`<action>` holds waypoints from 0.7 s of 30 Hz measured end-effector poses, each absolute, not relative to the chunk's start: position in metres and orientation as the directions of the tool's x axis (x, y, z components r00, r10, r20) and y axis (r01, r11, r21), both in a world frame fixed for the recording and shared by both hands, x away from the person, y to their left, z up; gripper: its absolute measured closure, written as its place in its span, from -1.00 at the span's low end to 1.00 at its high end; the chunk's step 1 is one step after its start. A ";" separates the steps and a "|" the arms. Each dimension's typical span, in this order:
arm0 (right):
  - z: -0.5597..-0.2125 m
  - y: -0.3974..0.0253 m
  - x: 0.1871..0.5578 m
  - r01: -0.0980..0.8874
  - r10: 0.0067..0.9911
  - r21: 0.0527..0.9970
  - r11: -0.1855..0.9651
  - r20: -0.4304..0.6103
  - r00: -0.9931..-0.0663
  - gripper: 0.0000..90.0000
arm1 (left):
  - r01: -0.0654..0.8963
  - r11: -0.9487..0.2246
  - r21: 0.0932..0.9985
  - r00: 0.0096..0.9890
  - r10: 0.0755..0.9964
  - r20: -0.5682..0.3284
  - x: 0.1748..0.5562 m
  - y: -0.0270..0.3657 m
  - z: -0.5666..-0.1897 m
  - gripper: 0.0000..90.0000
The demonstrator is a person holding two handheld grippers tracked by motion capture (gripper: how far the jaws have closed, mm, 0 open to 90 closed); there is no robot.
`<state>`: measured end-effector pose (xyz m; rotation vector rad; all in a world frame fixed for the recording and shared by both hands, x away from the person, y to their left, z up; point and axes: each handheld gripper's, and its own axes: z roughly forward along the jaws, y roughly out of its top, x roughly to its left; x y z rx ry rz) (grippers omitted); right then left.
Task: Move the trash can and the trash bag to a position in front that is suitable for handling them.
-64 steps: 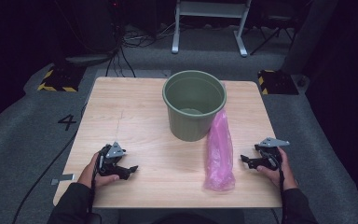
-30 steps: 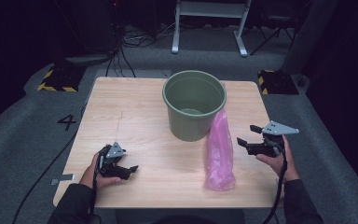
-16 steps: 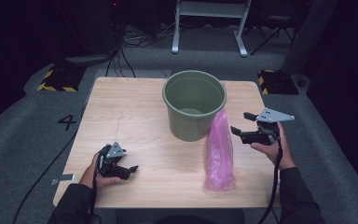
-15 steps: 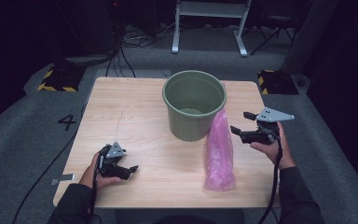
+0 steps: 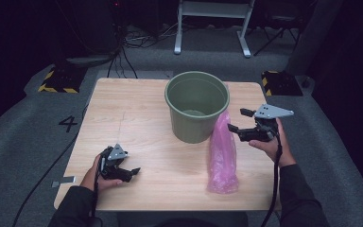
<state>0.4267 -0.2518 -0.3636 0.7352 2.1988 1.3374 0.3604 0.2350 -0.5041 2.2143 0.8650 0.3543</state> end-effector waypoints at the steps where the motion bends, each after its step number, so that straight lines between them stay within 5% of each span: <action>1: -0.363 -0.250 0.427 0.200 0.648 0.900 0.388 -0.112 -0.753 -0.56 | 0.478 -0.514 0.712 0.737 0.676 -0.006 0.360 0.235 -0.504 -0.66; 21: -0.336 -0.219 0.434 0.130 0.595 0.897 0.422 -0.166 -0.786 -0.54 | 0.478 -0.515 0.712 0.737 0.676 -0.006 0.360 0.235 -0.504 -0.66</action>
